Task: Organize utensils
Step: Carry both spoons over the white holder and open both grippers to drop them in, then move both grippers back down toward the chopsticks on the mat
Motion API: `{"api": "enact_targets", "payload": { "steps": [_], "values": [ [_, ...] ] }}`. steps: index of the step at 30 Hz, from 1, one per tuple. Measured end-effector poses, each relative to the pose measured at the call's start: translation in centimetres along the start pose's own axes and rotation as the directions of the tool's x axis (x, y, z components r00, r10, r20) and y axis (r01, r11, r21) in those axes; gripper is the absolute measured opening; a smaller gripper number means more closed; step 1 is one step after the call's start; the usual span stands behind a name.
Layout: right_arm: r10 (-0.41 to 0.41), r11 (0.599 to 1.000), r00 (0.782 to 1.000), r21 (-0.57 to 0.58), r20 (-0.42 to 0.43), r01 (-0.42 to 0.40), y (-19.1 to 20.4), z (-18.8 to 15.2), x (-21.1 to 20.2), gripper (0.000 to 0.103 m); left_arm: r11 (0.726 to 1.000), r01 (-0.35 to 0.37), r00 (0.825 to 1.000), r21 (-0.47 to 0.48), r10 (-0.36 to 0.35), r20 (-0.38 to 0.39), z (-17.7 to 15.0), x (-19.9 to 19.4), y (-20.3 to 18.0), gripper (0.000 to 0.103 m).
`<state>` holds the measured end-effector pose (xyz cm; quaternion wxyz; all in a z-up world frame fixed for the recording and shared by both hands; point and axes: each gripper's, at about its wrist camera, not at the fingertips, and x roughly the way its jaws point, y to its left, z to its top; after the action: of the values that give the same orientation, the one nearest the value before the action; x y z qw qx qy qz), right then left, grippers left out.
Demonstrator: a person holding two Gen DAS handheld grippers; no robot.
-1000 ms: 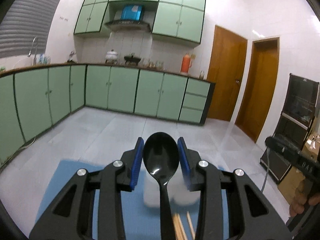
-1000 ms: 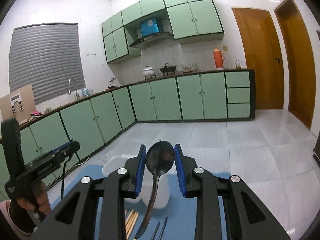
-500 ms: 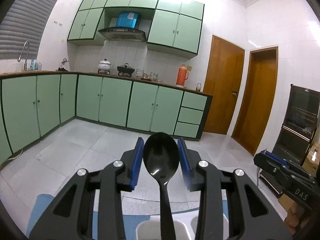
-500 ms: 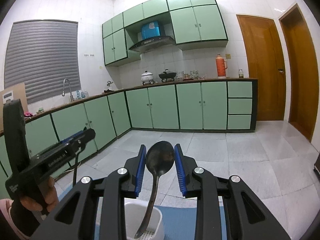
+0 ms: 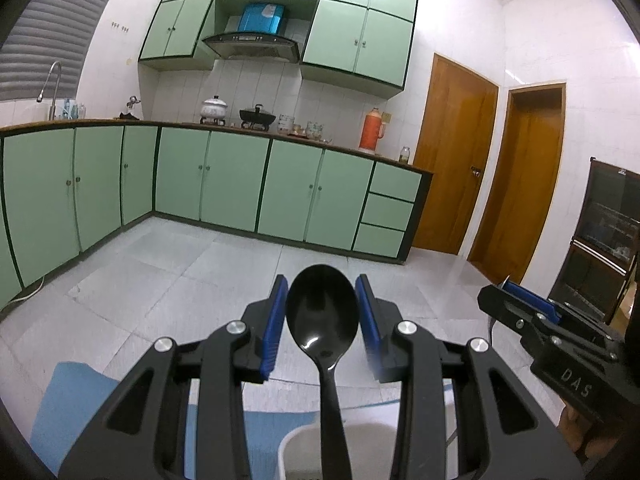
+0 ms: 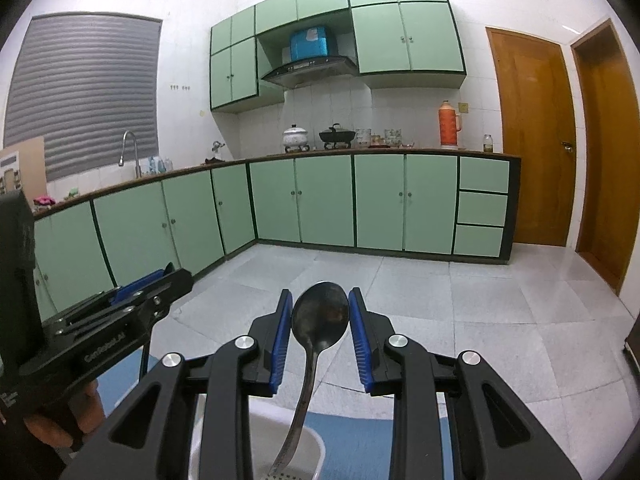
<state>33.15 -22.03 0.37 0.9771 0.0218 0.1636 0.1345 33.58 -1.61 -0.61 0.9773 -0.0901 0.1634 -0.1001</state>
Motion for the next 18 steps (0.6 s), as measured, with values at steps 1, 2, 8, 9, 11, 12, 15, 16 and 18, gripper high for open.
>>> {"api": "enact_targets", "payload": {
  "steps": [1,2,8,9,11,12,15,16,18],
  "values": [
    [0.001,1.0,1.0,0.0,-0.004,-0.001,0.0,-0.3,0.0,0.028,1.0,-0.001,1.0,-0.001,0.001,-0.005,-0.2,0.1,0.1,0.033],
    [0.005,1.0,1.0,0.002,-0.009,-0.005,-0.1,-0.7,0.1,0.028,1.0,-0.002,1.0,0.001,0.002,-0.007,-0.6,0.2,0.2,0.033],
    [0.012,1.0,0.999,0.007,-0.029,-0.012,0.0,-2.2,0.1,0.028,1.0,-0.006,1.0,-0.002,0.006,-0.029,-1.8,0.2,0.8,0.033],
    [0.013,1.0,0.999,0.006,-0.032,-0.013,0.0,-2.3,0.0,0.028,1.0,-0.007,0.999,-0.004,0.007,-0.035,-2.0,0.2,0.9,0.033],
    [0.017,1.0,0.999,0.002,-0.038,-0.017,0.1,-2.5,0.0,0.028,1.0,-0.008,0.999,-0.006,0.008,-0.043,-2.4,0.2,1.2,0.034],
    [0.022,1.0,0.999,0.0,-0.043,-0.022,0.2,-2.7,0.0,0.028,1.0,-0.008,0.999,-0.007,0.008,-0.049,-2.5,0.0,1.4,0.034],
    [0.052,0.999,0.997,0.003,-0.065,-0.052,0.4,-3.1,-0.2,0.031,1.0,-0.008,0.998,-0.014,0.007,-0.057,-2.6,-0.6,1.7,0.036],
    [0.058,0.998,0.996,0.004,-0.069,-0.058,0.5,-3.2,-0.4,0.038,1.0,-0.006,0.998,-0.015,0.006,-0.059,-2.5,-0.9,1.8,0.038],
    [0.059,0.998,0.996,0.001,-0.068,-0.059,0.6,-3.4,-1.0,0.04,1.0,-0.006,0.998,-0.012,0.005,-0.06,-2.5,-1.6,1.9,0.044]
  ]
}}
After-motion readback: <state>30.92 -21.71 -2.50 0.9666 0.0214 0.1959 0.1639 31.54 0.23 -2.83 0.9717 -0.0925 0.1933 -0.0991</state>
